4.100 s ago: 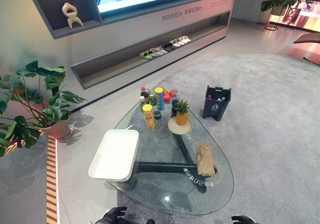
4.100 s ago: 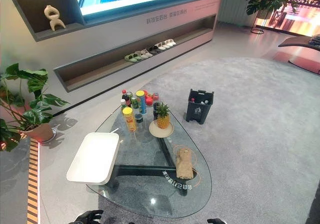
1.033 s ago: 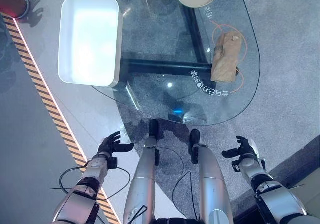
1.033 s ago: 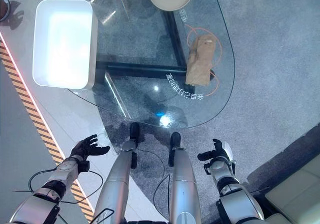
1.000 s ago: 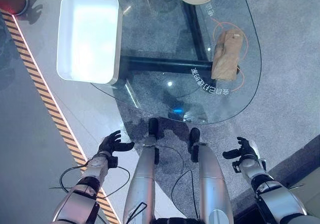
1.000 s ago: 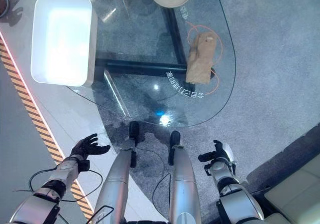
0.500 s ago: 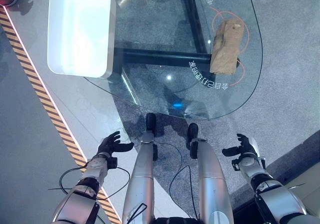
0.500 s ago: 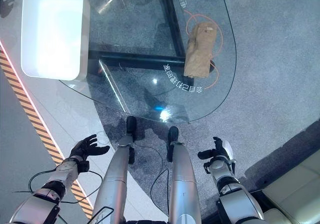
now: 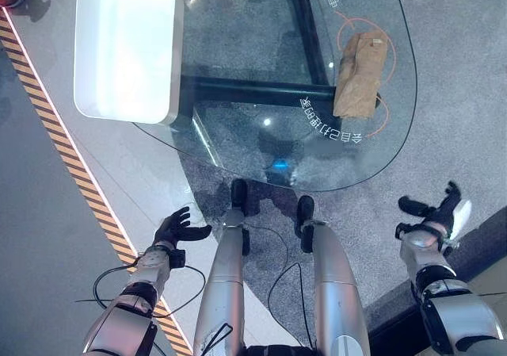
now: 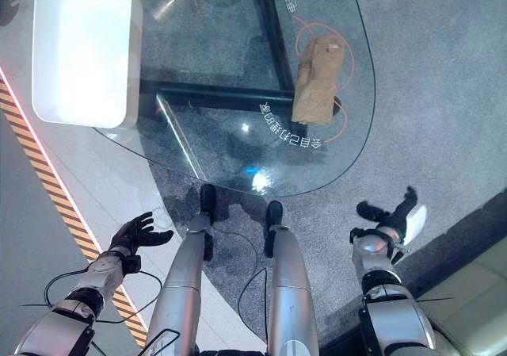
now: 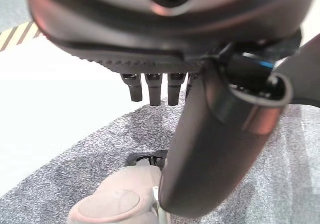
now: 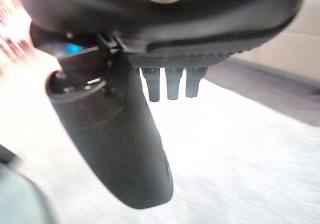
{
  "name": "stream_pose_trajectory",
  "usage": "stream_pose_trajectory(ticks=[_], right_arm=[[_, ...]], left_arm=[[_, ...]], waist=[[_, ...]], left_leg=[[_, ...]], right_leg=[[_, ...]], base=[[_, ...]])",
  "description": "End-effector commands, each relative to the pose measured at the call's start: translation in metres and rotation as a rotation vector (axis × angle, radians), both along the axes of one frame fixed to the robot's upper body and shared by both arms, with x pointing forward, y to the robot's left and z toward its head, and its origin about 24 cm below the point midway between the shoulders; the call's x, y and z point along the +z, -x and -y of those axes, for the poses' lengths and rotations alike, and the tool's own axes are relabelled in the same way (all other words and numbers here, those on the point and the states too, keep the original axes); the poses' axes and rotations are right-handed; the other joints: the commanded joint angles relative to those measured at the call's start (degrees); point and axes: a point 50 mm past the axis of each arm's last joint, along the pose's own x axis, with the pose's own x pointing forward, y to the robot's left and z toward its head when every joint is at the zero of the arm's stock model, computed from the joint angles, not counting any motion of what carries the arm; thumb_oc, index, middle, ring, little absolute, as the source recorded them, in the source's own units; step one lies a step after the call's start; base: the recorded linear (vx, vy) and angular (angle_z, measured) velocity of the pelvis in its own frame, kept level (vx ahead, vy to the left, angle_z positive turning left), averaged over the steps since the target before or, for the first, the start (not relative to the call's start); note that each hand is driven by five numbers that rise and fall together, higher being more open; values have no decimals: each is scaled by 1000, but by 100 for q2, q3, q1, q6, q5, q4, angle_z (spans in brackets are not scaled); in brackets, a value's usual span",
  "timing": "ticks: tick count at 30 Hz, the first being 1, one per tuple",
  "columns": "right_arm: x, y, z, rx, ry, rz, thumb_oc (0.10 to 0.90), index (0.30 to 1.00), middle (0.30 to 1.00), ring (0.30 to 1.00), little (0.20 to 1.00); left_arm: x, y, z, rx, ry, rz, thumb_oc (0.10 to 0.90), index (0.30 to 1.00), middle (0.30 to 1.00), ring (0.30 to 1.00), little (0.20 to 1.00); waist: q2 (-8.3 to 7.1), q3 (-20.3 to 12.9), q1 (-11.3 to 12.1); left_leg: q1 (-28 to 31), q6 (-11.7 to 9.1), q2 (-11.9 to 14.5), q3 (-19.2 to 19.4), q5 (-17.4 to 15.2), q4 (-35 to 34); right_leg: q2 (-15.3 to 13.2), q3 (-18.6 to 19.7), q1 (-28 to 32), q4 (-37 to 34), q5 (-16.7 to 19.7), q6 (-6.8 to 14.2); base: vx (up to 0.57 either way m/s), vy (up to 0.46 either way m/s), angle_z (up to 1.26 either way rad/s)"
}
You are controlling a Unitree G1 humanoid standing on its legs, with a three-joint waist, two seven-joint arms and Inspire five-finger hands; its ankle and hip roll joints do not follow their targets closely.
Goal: Wipe the table with a cloth and put it in the basket.
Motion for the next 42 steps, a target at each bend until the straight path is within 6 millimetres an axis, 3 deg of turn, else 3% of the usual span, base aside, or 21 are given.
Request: stream_pose_trajectory(ticks=[1, 4, 9, 13, 20, 28, 42], right_arm=[[46, 9, 27, -122, 86, 256, 800, 900, 900, 900, 900], [81, -4, 9, -69, 107, 435, 800, 900, 900, 900, 900], [110, -9, -6, -25, 133, 580, 800, 900, 900, 900, 900], [146, -12, -30, 58, 181, 742, 800, 900, 900, 900, 900], [174, -12, -71, 214, 212, 850, 800, 900, 900, 900, 900], [177, -16, -110, 370, 205, 826, 800, 900, 900, 900, 900], [159, -29, -152, 524, 149, 675, 800, 900, 900, 900, 900]], left_arm=[[-15, 27, -21, 84, -6, -47, 800, 900, 900, 900, 900], [-14, 26, -20, 86, -6, -43, 800, 900, 900, 900, 900], [-13, 26, -19, 92, 0, -38, 800, 900, 900, 900, 900], [-13, 24, -18, 99, 11, -33, 800, 900, 900, 900, 900], [-14, 24, -13, 92, 23, -36, 800, 900, 900, 900, 900], [-18, 25, -5, 71, 26, -36, 800, 900, 900, 900, 900], [-28, 29, 12, 42, 44, -54, 800, 900, 900, 900, 900]], waist=[[-33, -125, -38], [-44, -125, -57], [-41, -125, -81], [-15, -125, -106], [-5, -125, -124], [-3, -125, -105], [140, -125, -64]], left_leg=[[116, 335, -350, 450, -793, 577], [131, 331, -359, 454, -757, 488], [165, 334, -367, 459, -737, 403], [175, 332, -379, 475, -708, 326], [259, 331, -388, 516, -665, 168], [351, 325, -416, 555, -628, 92], [503, 319, -466, 650, -544, -53]], right_leg=[[378, 207, 203, -1007, 649, 138], [374, 212, 209, -1106, 685, 144], [371, 222, 234, -1188, 692, 152], [359, 222, 246, -1255, 677, 159], [349, 215, 301, -1360, 671, 160], [332, 207, 416, -1482, 676, 114], [274, 194, 496, -1552, 692, 61]], base=[[0, 0, 0], [-6, 10, 0], [-2, 7, 0], [-9, 47, 0], [0, 0, 0], [0, 0, 0], [3, 16, -1]])
